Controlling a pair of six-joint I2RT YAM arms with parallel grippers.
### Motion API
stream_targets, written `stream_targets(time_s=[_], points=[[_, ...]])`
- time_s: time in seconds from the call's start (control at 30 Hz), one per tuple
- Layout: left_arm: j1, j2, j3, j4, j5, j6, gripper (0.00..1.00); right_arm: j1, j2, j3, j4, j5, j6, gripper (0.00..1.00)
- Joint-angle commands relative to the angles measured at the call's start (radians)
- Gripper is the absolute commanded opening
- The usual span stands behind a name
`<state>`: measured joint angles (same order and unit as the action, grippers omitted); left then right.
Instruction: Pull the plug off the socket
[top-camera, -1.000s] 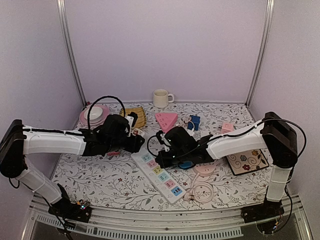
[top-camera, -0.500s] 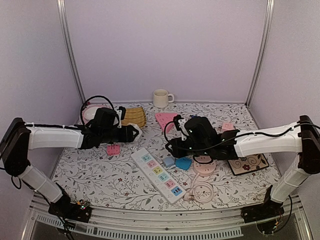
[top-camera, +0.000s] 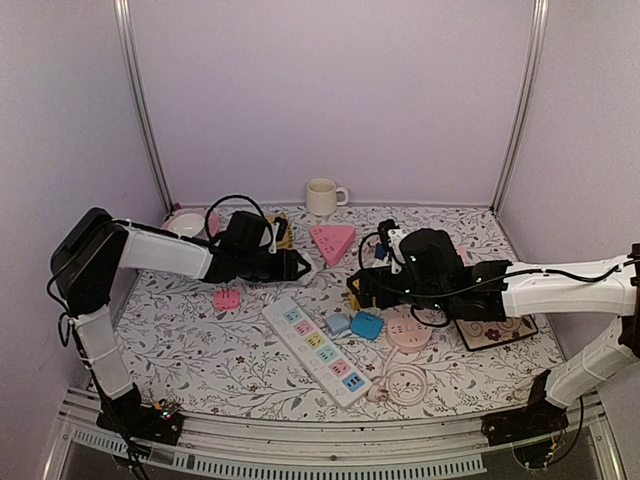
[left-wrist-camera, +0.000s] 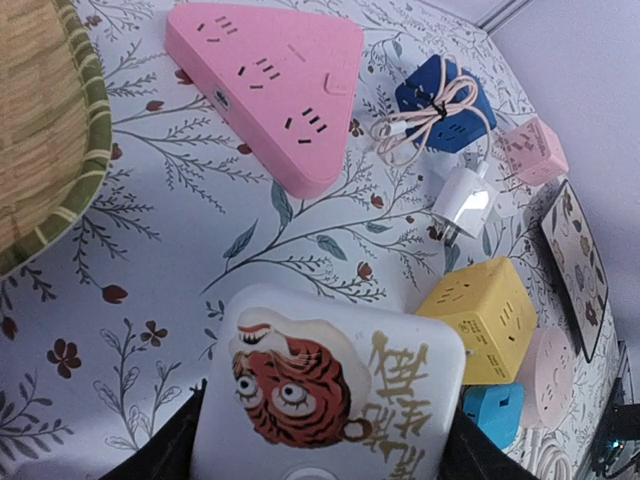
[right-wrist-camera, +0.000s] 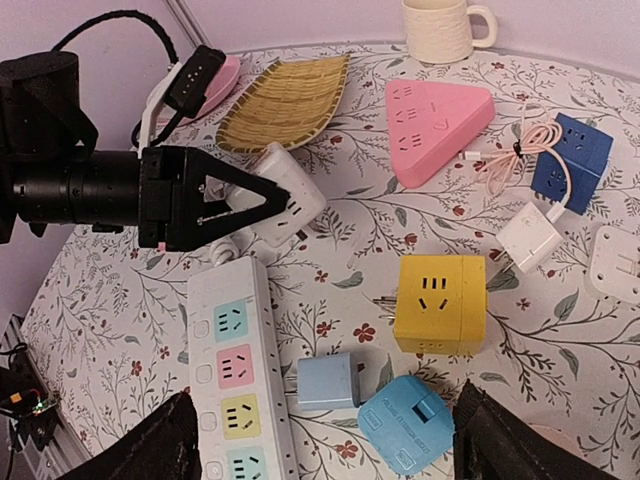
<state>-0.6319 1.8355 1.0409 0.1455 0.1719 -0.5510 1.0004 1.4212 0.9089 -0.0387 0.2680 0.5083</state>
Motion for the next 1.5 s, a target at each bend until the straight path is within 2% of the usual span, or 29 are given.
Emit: stream_targets(time_s=[0.0,0.13,0.3,0.6,0.93,1.2,1.47], points=[[0.0,0.051,0.06,0.036,0.068,-0.014,0.08,-0.021,-0.038,-0.028,-0.022,0.047,-0.012,0.91],[0.001,0.101,0.107,0.011,0.083,-0.015,0.13,-0.054,-0.043,-0.034,-0.055,0.046,-0.022,0.92],[0.001,0.121,0.123,0.0,0.08,-0.019,0.28,-0.091,-0.056,-0.059,-0.079,0.046,-0.021,0.93],[0.001,0.164,0.126,-0.015,0.067,-0.023,0.48,-0.109,-0.069,-0.075,-0.084,0.042,-0.017,0.93],[0.0,0.092,0.103,-0.038,0.015,-0.001,0.81,-0.121,-0.061,-0.066,-0.084,0.039,-0.027,0.98],[-0.014,0.032,0.07,-0.049,-0.045,0.037,0.9,-0.148,-0.042,-0.053,-0.091,0.019,-0.041,0.99],[-0.035,-0.07,0.001,-0.051,-0.16,0.075,0.91,-0.18,-0.037,-0.055,-0.09,0.005,-0.043,0.99]])
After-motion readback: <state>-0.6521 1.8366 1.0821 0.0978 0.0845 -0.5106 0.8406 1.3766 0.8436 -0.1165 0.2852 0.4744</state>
